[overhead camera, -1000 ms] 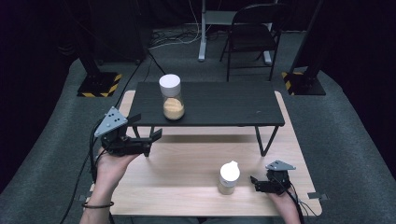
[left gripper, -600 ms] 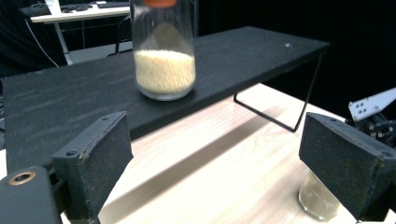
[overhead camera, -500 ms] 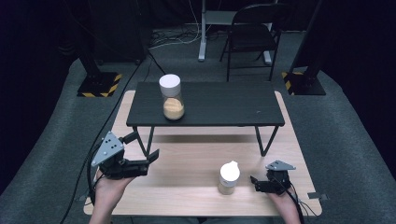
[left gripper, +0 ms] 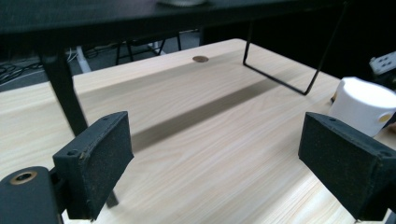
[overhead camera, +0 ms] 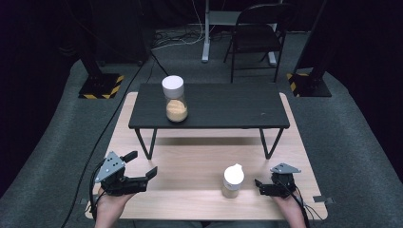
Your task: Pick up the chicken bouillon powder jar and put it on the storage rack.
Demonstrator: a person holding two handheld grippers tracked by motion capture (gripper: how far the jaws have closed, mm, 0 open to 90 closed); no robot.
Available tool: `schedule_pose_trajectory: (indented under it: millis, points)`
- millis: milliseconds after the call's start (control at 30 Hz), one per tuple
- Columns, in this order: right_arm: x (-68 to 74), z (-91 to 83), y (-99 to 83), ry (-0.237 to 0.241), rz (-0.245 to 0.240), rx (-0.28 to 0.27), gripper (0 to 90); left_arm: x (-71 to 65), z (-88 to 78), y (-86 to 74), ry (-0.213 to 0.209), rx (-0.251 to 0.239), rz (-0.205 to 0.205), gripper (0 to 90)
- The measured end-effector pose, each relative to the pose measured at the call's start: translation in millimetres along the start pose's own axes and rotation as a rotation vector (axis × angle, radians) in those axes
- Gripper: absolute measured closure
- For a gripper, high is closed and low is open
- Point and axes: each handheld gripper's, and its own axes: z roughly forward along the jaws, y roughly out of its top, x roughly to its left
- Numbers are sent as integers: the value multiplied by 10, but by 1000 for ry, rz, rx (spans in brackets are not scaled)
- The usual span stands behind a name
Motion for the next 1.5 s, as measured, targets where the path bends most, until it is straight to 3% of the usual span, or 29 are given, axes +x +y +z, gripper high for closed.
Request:
schedule_pose_trajectory:
  millis: [467,667,933,1500]
  points:
    - [-4,0,-1,2,-2,0,95,148,195,-271,50,62,-37,95]
    - [-5,-1,1,2,-2,1,94,233,344,-426,88,118,-54,97]
    - [-6,0,3,3,-3,2,93,270,481,-538,86,160,-61,104]
    - [-3,2,5,3,-2,2,93,453,724,-581,72,322,-123,104]
